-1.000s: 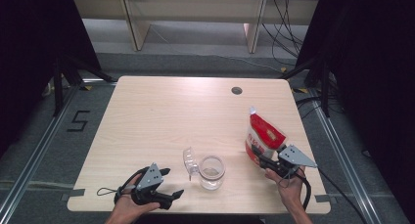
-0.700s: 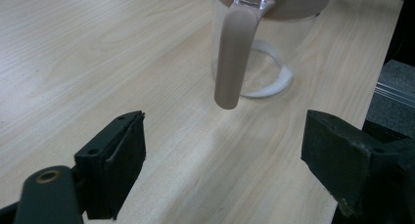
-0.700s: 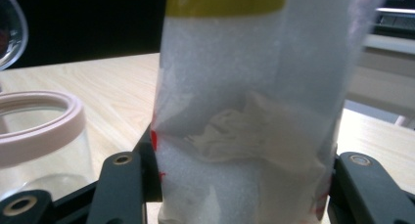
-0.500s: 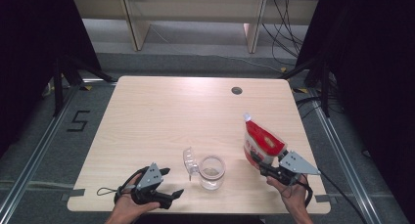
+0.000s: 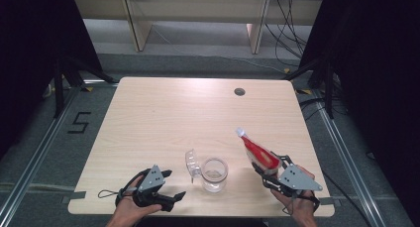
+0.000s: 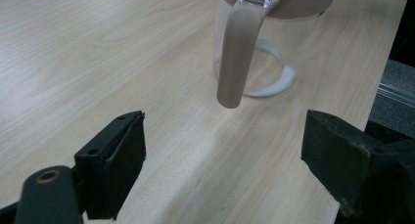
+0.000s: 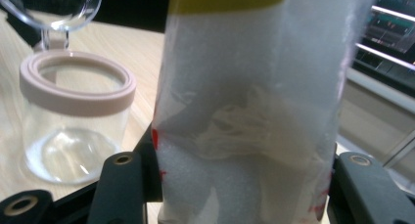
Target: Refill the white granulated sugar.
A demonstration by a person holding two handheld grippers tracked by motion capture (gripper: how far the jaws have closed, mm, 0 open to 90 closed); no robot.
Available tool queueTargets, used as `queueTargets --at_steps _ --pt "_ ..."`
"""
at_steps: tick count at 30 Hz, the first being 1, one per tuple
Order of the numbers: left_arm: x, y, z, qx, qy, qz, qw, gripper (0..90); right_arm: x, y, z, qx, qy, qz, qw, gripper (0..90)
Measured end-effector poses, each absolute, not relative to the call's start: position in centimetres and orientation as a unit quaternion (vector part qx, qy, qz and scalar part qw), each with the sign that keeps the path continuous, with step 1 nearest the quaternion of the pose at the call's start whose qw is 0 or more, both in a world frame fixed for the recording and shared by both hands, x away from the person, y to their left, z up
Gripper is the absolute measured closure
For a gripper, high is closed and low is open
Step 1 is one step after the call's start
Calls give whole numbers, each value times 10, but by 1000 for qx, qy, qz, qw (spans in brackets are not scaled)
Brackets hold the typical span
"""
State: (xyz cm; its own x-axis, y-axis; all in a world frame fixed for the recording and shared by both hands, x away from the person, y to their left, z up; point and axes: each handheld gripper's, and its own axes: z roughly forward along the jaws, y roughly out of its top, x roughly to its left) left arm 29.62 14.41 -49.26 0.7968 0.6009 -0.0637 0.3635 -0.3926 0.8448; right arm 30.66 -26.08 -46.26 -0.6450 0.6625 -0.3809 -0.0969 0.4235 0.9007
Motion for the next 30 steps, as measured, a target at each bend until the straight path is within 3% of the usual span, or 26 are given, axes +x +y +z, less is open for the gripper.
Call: queueTargets --at_steps 30 --pt "299 148 -492 827 288 135 463 162 283 -249 -454 49 811 344 471 459"
